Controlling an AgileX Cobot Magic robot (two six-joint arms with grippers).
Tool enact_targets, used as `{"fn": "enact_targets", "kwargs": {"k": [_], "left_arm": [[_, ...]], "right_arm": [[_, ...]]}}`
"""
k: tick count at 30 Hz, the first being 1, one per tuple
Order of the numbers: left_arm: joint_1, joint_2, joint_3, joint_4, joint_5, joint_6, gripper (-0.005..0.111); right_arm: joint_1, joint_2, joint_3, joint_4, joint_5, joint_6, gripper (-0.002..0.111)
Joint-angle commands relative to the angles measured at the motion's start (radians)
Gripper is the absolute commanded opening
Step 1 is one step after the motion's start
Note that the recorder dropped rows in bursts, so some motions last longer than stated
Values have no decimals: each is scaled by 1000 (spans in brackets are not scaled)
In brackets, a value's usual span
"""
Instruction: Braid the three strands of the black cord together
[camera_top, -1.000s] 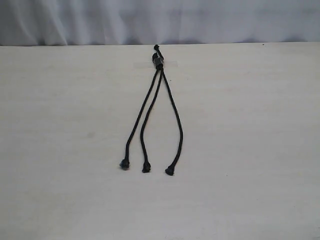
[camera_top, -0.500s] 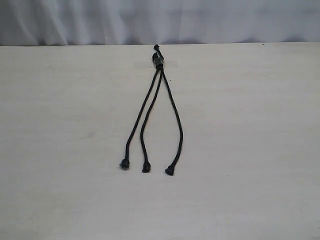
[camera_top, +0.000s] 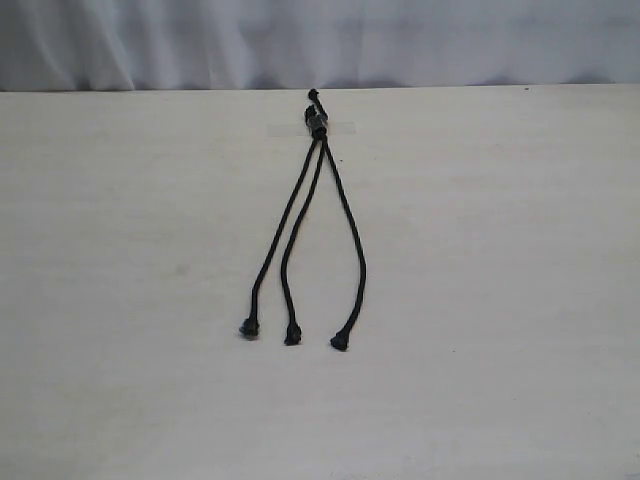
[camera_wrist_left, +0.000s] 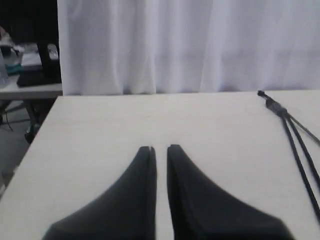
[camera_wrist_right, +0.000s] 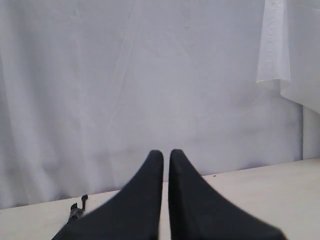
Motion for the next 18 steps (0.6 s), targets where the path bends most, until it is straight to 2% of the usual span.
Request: {"fn": "enact_targets", "kwargs": {"k": [1,4,11,13,18], "left_arm": [[-9,-3,4,25,-198,-3,9],[-9,-3,4,23,-296,-3,9],[-9,4,-8,20,-416,-8,7],[-9,27,-46,-4,-334,-10,0],[-9,212,-222,57,10,-12,0]], "right_arm": [[-7,-3,4,2,-36,3,4],[-7,-1,4,2,-69,-4,4],[-7,190,-201,-14,238,-59,4],[-7,302,-284,-29,319,-57,4],[-7,579,-472,-29,512,-57,4]]}}
